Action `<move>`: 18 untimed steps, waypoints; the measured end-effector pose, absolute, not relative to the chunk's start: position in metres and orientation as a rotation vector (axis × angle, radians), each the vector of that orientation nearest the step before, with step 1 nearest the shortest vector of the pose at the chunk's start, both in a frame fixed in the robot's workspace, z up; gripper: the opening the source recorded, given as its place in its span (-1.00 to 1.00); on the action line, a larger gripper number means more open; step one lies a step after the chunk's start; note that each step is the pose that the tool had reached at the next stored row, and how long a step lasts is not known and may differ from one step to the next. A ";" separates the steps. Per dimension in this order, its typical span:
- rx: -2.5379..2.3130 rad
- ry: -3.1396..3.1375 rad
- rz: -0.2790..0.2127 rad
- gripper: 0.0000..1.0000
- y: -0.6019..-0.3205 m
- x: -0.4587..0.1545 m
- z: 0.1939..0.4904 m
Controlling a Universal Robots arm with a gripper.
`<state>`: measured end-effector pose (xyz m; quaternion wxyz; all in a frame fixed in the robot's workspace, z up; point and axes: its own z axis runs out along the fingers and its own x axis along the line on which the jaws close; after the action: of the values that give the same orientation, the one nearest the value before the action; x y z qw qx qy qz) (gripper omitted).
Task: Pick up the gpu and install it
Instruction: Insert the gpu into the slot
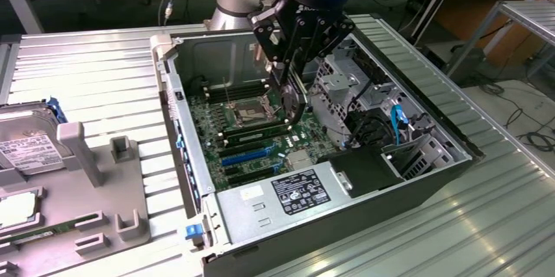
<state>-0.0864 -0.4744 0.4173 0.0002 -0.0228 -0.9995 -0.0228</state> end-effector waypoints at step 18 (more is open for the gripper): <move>-0.072 -3.140 -0.072 -0.47 -0.474 -0.061 0.417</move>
<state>-0.0606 -0.4744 0.4173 0.0002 -0.0229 -0.9995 -0.0228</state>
